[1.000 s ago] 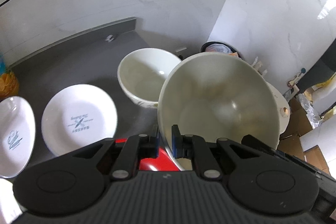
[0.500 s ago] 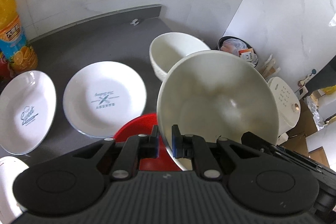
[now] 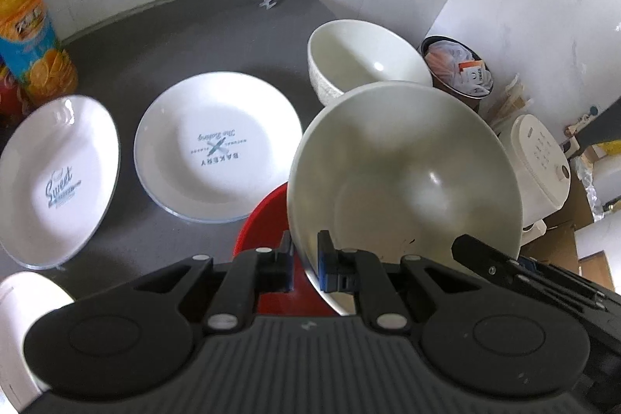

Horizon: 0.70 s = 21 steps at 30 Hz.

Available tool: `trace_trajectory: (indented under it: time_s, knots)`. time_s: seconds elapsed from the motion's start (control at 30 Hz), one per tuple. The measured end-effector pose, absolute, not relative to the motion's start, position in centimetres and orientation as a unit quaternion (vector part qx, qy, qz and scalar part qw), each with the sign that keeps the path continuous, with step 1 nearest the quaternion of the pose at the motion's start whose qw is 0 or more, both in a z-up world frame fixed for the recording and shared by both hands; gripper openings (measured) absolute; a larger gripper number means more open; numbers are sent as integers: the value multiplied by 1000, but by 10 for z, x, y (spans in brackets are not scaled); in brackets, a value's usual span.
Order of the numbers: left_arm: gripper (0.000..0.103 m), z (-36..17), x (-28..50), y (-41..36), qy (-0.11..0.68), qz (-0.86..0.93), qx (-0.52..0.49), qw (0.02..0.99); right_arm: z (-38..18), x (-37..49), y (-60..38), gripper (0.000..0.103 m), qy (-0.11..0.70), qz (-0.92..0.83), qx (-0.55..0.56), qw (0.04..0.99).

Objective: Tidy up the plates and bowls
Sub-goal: 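Carry the large white bowl with both grippers and lower it into the red bowl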

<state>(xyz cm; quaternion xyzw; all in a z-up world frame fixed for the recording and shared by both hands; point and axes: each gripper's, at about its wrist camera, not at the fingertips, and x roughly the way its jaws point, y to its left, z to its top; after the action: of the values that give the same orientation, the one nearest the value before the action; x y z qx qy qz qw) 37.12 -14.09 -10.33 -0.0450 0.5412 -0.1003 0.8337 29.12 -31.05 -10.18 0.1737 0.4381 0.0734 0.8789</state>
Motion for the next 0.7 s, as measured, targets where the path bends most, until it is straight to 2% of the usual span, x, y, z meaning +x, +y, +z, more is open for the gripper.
trace_trajectory:
  time_s: [0.37,0.7]
  knots:
    - [10,-109,369,-117,555,-76,-56,826,-117,290,-282,25,467,100,157,864]
    - [10,-130,359,-114,571,-73,-25,817,-136,296,-270,27,487,79,126,861]
